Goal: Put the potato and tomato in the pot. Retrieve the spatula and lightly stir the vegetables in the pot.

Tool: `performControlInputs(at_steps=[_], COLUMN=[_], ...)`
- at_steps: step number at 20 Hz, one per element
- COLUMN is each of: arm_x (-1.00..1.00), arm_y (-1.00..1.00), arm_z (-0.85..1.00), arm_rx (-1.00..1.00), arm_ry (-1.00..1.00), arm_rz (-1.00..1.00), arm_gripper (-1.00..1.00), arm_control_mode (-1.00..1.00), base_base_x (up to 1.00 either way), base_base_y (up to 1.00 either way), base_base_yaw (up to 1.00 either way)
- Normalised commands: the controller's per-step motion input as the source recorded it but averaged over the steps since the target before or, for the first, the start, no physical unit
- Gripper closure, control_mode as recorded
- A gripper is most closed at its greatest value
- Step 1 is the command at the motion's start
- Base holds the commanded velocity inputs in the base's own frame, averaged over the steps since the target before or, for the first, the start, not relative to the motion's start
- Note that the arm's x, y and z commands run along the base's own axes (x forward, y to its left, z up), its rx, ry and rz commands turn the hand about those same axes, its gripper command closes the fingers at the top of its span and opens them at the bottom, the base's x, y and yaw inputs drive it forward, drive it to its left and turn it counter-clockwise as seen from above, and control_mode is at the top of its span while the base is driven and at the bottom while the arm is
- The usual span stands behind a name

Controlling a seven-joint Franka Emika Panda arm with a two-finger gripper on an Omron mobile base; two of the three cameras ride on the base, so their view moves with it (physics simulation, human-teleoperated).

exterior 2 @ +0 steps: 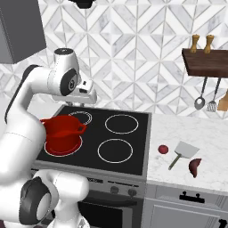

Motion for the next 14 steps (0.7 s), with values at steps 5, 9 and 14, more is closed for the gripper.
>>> performControlInputs(at_steps=[5,9,14], arm_x=[0.00,0.08,0.70], arm_y=[-0.72,-1.00,-1.00], arm_z=[-0.49,-1.00,-0.90], arm_rx=[0.00,0.00,0.00], arm_ry=[0.03,0.09,0.11], arm_rz=[-0.08,-0.23,-0.25], arm_gripper=[-1.00,-1.00,-1.00], arm_control_mode=[-1.00,-1.00,-1.00], base_base_x=[0.00,0.00,0.00], base_base_y=[0.00,0.00,0.00], base_base_yaw=[0.00,0.00,0.00])
